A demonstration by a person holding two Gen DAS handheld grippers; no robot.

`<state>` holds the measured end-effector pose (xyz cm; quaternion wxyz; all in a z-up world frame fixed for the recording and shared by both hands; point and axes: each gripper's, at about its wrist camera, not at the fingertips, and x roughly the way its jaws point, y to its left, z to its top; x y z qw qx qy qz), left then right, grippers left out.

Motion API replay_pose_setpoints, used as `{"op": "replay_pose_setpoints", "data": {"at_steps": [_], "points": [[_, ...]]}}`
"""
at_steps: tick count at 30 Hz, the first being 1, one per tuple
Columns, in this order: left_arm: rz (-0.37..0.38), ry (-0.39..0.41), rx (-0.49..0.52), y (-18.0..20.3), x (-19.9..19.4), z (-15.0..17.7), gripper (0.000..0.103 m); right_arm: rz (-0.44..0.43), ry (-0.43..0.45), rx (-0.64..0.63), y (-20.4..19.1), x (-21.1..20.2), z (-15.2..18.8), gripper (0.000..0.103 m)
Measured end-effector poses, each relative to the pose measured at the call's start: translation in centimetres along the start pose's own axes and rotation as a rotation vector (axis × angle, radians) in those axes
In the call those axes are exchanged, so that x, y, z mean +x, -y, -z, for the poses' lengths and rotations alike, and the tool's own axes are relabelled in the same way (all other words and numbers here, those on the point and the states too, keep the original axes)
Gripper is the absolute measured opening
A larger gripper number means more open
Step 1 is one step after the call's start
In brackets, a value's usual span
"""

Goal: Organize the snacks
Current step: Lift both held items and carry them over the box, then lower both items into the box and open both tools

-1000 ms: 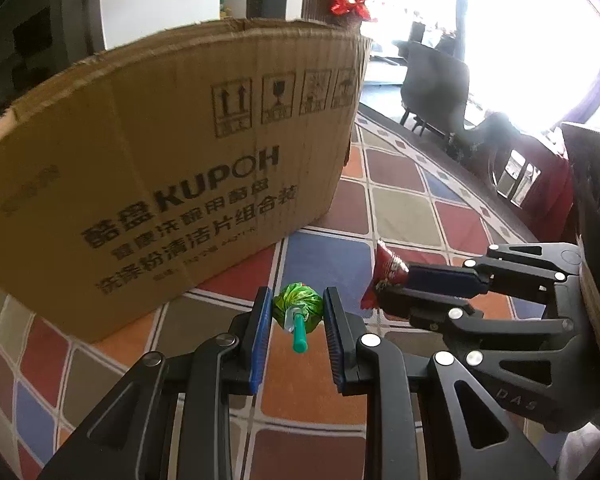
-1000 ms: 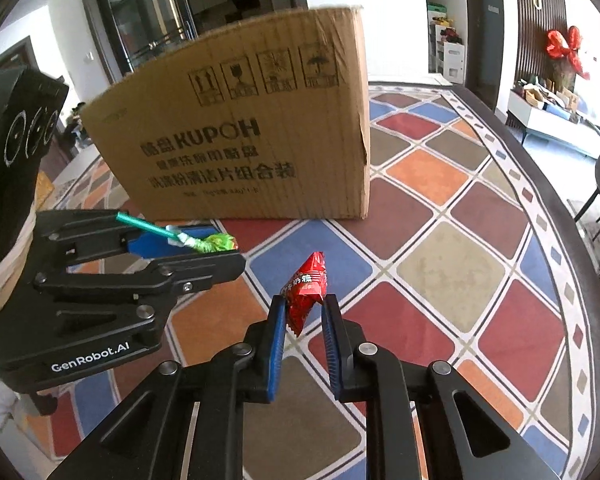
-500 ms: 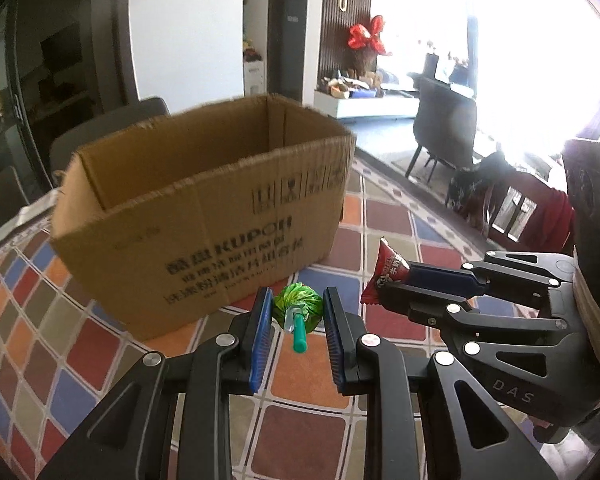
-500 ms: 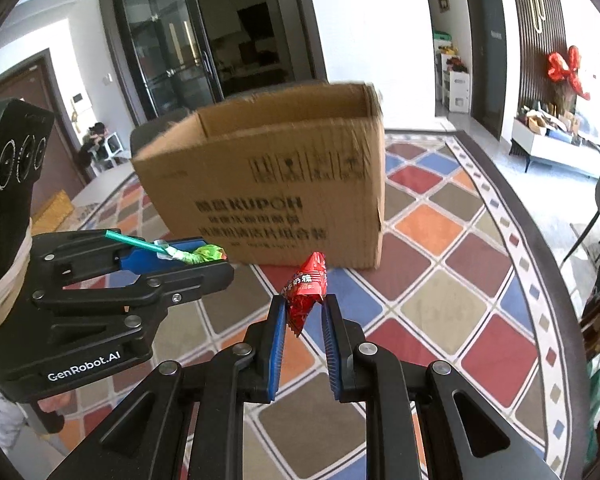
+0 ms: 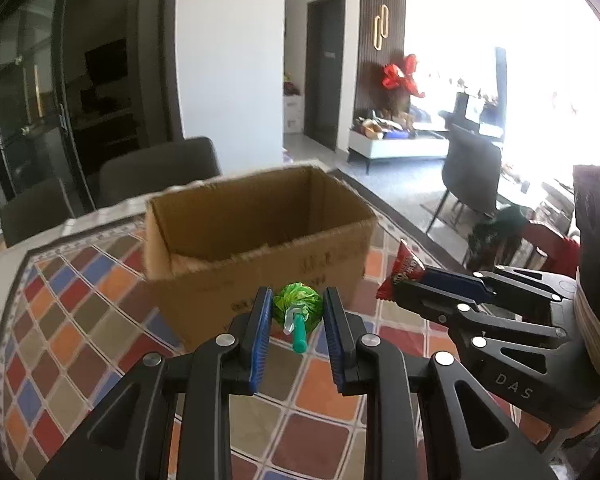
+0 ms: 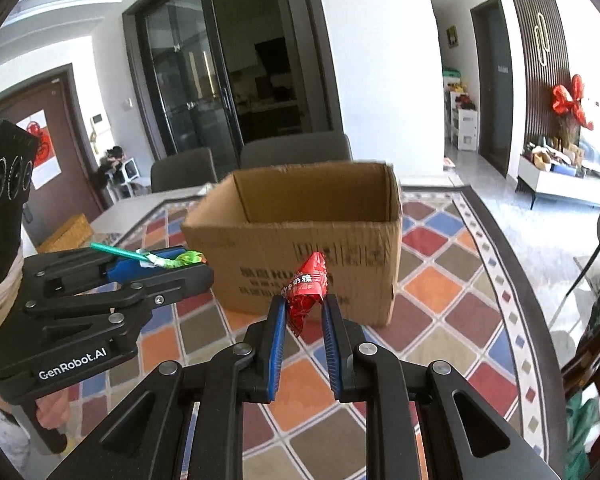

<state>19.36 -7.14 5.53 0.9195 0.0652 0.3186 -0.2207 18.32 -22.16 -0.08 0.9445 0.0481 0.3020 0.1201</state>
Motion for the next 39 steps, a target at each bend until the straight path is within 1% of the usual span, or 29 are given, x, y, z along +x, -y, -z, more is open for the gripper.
{"op": "replay_pose_setpoints", "data": {"at_steps": [6,11,14,20,24,31,33,34,35,36,37,39], "points": [[-0.054,0.030,-0.013,-1.1,-0.4,-2.3,0.026,-0.011,0.039,-0.010,-0.2,-0.3,-2.3,0.020],[-0.070,0.036,-0.033,-2.4,-0.2,-4.0,0.026,-0.013,0.053,-0.024,-0.2,0.1,-4.9,0.020],[-0.080,0.028,-0.059,-3.3,0.3,-5.3,0.026,-0.018,0.046,-0.032,-0.4,0.6,-6.1,0.020],[-0.095,-0.019,-0.118,-5.4,2.1,-7.3,0.026,-0.011,0.006,-0.035,-0.1,2.6,-8.6,0.020],[-0.110,-0.048,-0.124,-6.3,3.5,-8.0,0.026,-0.003,-0.026,-0.041,0.0,4.0,-10.0,0.020],[-0.126,-0.111,-0.149,-7.4,6.1,-8.7,0.026,0.004,-0.083,-0.036,0.4,6.3,-11.1,0.020],[-0.132,-0.125,-0.165,-7.7,6.6,-8.6,0.031,0.017,-0.100,-0.033,0.6,6.8,-11.3,0.020],[-0.134,-0.123,-0.169,-7.8,6.7,-8.6,0.038,0.028,-0.105,-0.031,0.7,7.0,-11.4,0.023],[-0.139,-0.118,-0.169,-7.9,6.7,-8.6,0.042,0.038,-0.110,-0.028,0.8,7.2,-11.4,0.027],[-0.149,-0.113,-0.165,-8.0,6.7,-8.5,0.043,0.044,-0.116,-0.024,0.9,7.3,-11.4,0.035],[-0.162,-0.110,-0.161,-7.9,6.5,-8.4,0.044,0.052,-0.118,-0.025,0.9,7.4,-11.5,0.040],[-0.180,-0.105,-0.161,-7.9,6.2,-8.3,0.047,0.074,-0.115,-0.038,0.8,7.2,-11.3,0.043]]}}
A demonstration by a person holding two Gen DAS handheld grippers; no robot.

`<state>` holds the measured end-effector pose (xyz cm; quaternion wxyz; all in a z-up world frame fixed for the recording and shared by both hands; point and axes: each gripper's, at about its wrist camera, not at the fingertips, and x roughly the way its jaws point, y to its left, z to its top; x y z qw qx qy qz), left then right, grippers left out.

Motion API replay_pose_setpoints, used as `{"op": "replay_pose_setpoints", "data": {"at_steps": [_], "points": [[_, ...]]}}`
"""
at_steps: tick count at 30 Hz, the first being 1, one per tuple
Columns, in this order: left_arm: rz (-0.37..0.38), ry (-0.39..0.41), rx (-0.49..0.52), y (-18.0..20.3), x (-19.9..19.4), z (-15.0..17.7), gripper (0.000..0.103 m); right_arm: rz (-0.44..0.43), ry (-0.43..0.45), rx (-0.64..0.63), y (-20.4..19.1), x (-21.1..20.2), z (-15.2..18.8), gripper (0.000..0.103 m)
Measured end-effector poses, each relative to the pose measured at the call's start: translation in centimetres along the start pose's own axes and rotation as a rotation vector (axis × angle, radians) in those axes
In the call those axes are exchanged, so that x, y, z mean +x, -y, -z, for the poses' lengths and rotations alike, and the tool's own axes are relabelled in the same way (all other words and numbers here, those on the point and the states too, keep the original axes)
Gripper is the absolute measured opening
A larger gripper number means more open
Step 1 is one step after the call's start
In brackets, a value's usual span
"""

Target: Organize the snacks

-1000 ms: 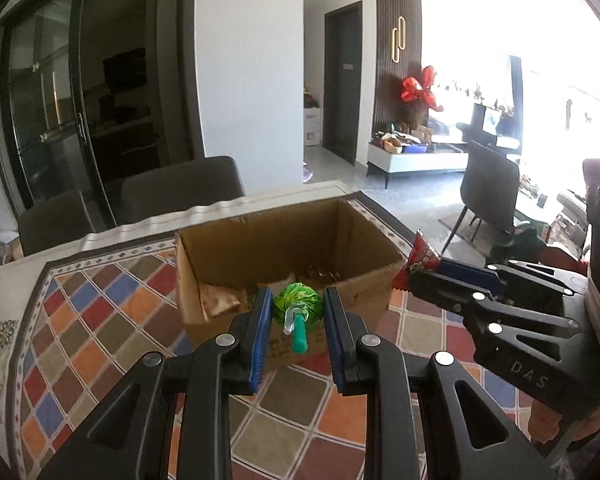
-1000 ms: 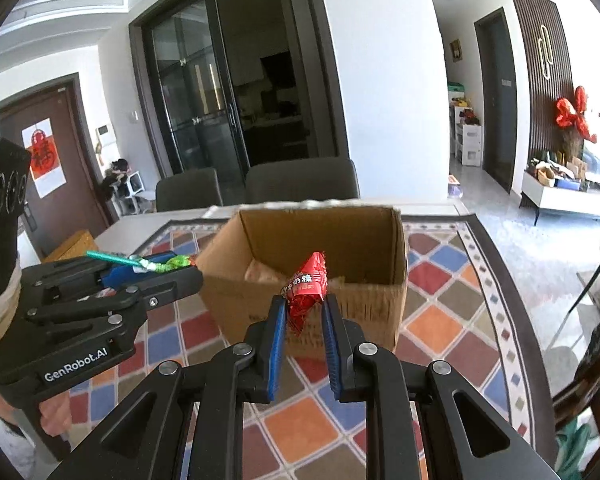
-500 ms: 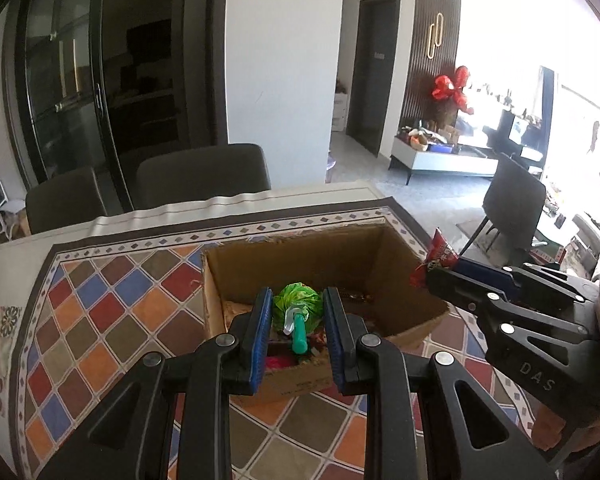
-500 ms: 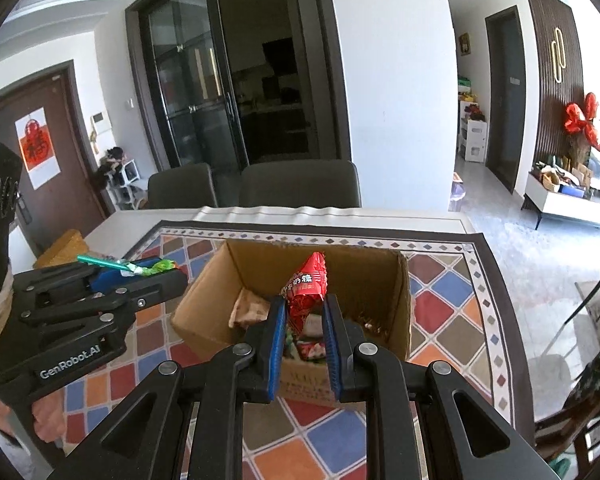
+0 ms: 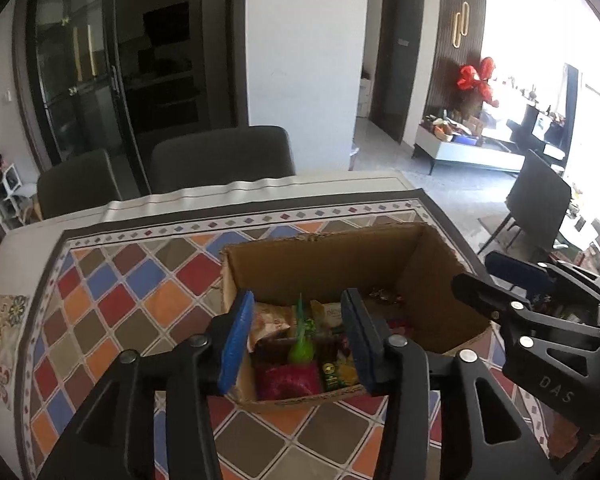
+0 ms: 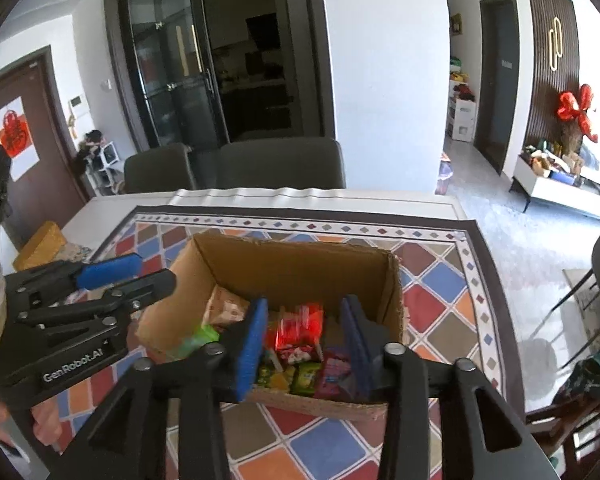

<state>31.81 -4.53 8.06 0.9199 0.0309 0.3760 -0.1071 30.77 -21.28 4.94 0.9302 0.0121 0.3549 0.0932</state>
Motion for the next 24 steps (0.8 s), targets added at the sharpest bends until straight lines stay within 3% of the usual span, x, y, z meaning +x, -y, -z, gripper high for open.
{"op": "replay_pose_setpoints", "data": {"at_steps": [8,24], "points": [[-0.048,0.059,0.010,0.3,-3.3,2.0,0.061,0.046,0.048,0.000,-0.4,-2.3,0.9,0.056],[-0.134,0.254,0.039,2.4,-13.5,8.1,0.087,0.115,0.199,0.007,-2.0,-12.5,5.8,0.081]]}}
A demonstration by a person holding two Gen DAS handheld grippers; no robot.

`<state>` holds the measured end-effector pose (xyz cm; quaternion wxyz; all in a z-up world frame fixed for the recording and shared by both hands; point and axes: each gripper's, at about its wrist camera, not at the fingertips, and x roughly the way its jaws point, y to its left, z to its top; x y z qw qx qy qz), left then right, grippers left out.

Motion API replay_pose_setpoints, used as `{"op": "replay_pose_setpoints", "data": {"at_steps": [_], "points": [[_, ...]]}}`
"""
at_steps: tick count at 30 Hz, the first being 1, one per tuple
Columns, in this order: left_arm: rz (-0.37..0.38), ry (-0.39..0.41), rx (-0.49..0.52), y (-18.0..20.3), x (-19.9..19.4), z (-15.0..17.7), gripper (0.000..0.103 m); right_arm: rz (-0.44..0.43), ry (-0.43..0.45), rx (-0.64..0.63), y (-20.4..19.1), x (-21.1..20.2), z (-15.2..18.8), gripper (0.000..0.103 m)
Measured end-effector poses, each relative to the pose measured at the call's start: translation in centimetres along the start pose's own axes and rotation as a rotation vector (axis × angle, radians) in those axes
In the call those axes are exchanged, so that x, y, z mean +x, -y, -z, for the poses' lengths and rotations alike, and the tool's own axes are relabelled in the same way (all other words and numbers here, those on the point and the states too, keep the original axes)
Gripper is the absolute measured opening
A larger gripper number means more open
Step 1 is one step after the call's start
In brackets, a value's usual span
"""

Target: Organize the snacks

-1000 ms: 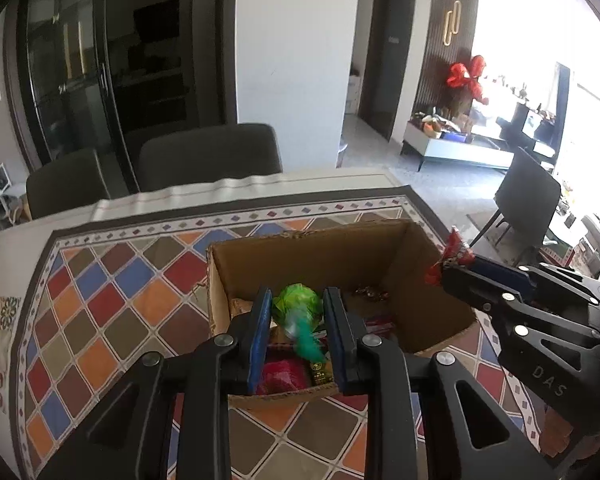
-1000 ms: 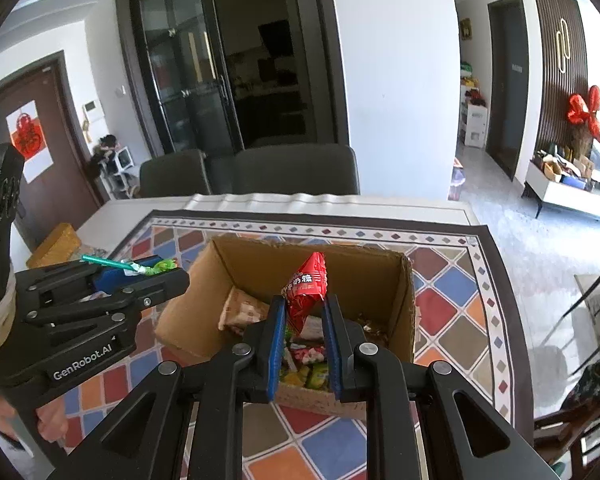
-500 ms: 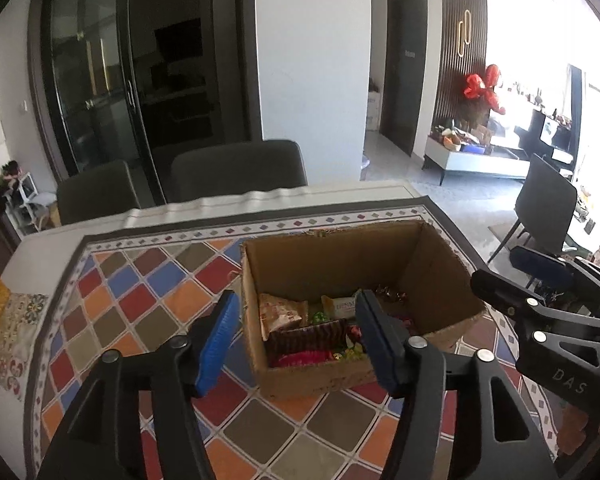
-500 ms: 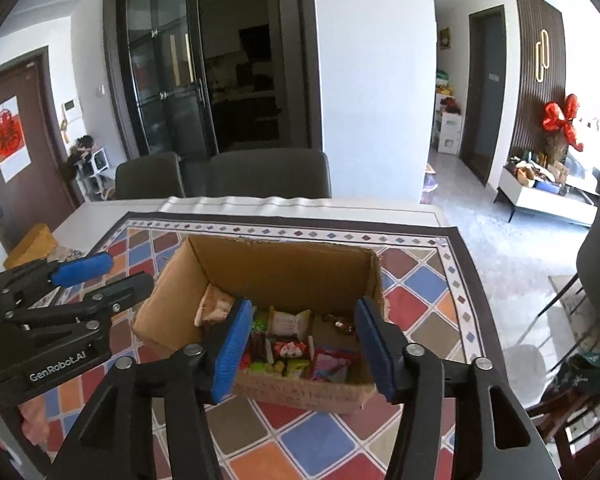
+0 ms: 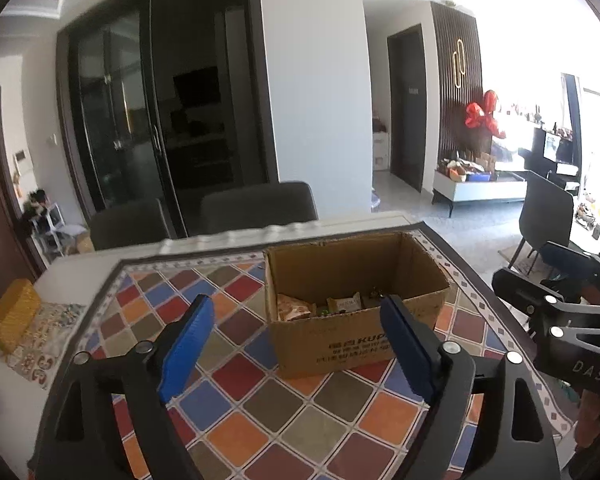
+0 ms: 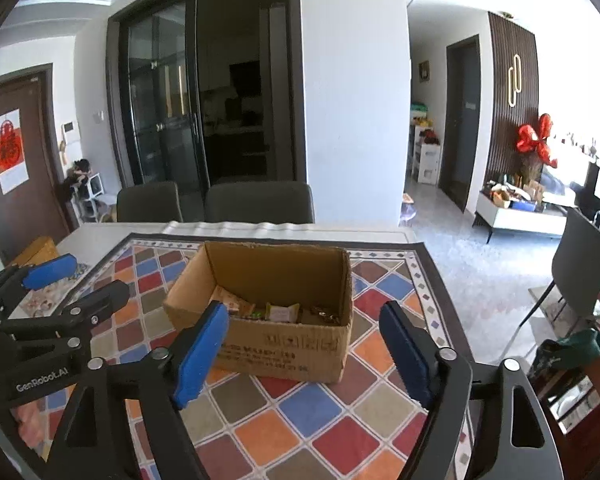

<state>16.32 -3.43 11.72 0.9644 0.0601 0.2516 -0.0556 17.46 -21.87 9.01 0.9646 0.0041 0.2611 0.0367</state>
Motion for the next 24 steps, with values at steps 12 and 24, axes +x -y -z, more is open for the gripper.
{"op": "replay_pose_setpoints", "data": {"at_steps": [12,24], "points": [[-0.044,0.077,-0.030,0.0,-6.5,3.1,0.096,0.017,0.038,0.030,-0.1,-5.3,3.5,0.089],[-0.034,0.093,-0.035,0.5,-10.3,5.3,0.098,0.024,0.063,0.017,-0.6,-9.7,5.9,0.091]]}}
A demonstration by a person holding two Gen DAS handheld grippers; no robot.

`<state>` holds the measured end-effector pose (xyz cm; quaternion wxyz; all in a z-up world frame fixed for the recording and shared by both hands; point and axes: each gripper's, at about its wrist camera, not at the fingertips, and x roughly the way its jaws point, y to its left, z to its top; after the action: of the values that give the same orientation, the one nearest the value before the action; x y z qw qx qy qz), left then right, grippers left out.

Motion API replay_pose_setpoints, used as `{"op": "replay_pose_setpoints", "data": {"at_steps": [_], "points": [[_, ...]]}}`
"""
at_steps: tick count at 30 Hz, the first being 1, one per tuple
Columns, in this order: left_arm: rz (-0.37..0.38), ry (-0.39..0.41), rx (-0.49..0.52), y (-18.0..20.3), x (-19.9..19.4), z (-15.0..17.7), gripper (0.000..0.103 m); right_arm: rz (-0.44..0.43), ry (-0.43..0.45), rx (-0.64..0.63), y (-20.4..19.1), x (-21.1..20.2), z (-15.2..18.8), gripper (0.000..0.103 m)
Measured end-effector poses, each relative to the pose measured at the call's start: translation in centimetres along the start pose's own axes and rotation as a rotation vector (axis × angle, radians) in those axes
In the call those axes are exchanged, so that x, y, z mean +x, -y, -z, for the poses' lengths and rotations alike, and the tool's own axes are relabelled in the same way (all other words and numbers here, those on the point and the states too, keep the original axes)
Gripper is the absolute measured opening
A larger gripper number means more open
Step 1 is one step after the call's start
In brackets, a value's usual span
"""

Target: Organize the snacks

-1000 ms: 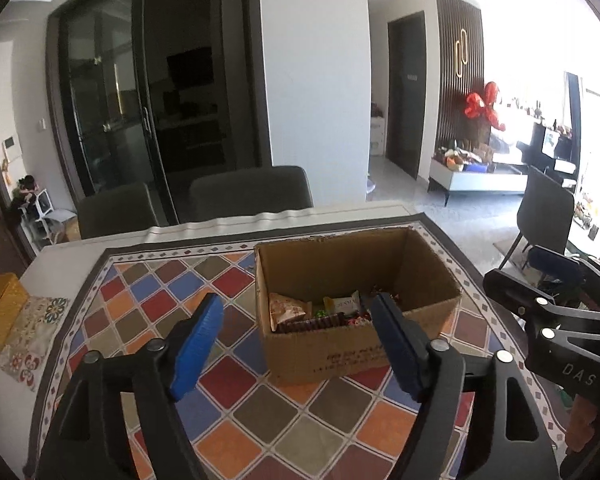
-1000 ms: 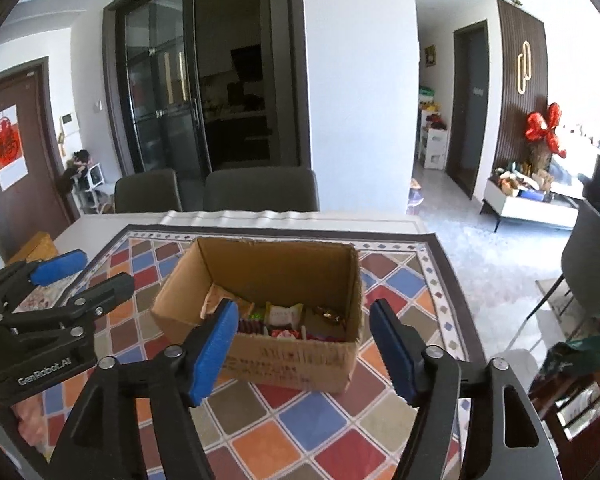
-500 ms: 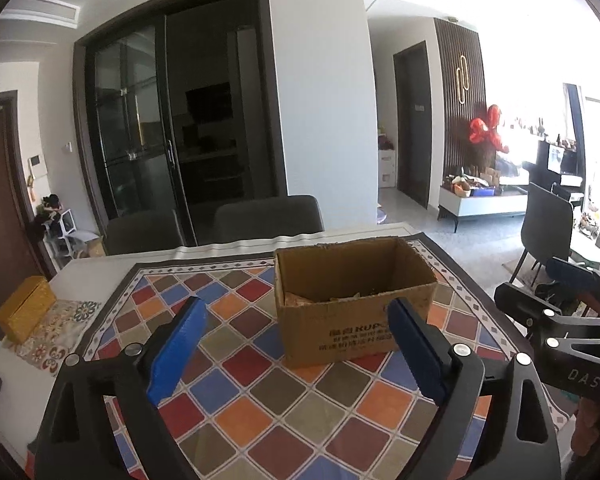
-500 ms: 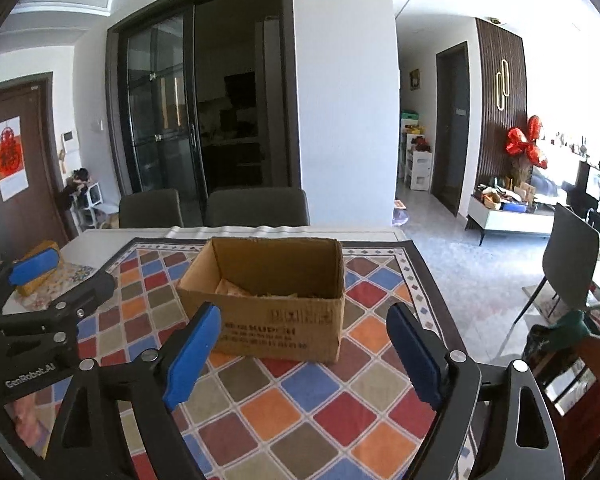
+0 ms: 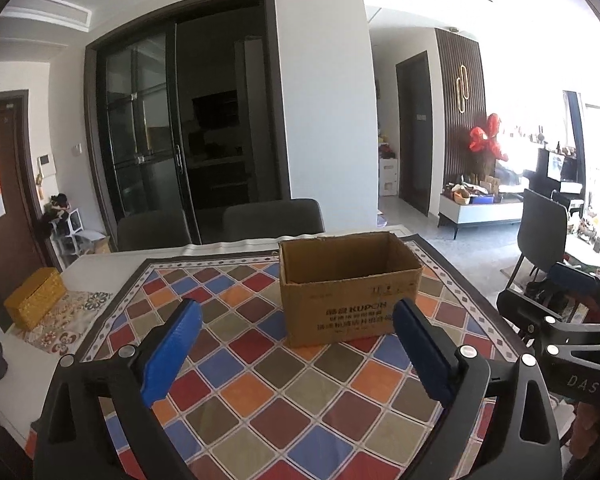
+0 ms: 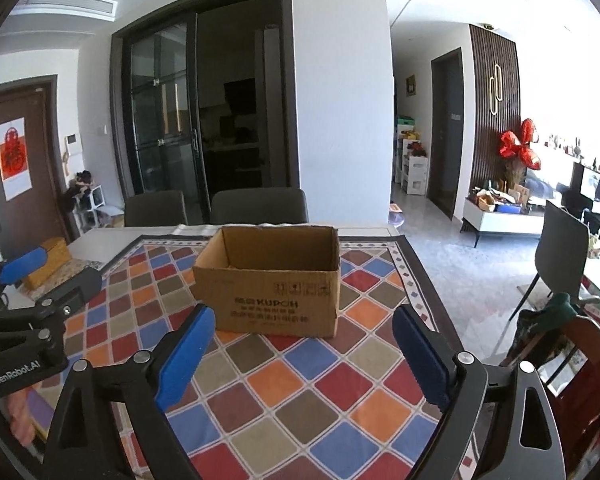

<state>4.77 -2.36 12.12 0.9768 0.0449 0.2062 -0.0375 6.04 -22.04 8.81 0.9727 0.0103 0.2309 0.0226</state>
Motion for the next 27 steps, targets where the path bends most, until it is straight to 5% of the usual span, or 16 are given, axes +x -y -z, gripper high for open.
{"op": "replay_pose_setpoints", "data": {"at_steps": [27], "points": [[0.020,-0.002,-0.005,0.4,-2.1,1.3,0.100,0.026,0.025,-0.023,-0.1,-2.6,1.1,0.093]]}}
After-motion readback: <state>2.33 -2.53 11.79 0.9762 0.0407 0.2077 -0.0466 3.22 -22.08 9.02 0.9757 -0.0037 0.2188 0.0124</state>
